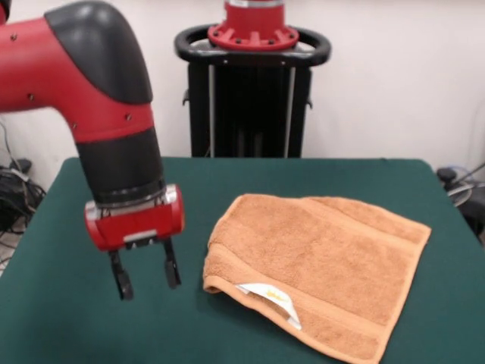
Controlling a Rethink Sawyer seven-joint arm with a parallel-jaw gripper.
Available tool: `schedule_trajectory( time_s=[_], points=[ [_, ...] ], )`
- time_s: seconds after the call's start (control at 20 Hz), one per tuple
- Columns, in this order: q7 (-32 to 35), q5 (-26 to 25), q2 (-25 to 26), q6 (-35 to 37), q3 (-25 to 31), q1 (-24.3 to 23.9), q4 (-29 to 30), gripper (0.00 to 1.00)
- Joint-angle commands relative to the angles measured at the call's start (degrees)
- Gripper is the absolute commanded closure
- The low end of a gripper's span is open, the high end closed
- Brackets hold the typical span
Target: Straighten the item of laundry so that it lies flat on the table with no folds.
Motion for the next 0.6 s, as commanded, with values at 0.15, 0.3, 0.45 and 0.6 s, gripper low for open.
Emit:
schedule_trajectory(
  time_s=[0.15,0.3,0.45,0.6],
  points=[
    [-6.1,1.1,9.4,1.8,0.1,3.9,-10.4,0.0],
    [-4.9,3.1,11.2,1.2,1.1,3.1,-10.6,0.0],
    [-4.7,3.2,13.2,0.0,1.4,3.0,-11.5,0.0],
    [-5.4,4.3,15.2,0.9,1.6,3.0,-12.1,0.0]
  ],
)
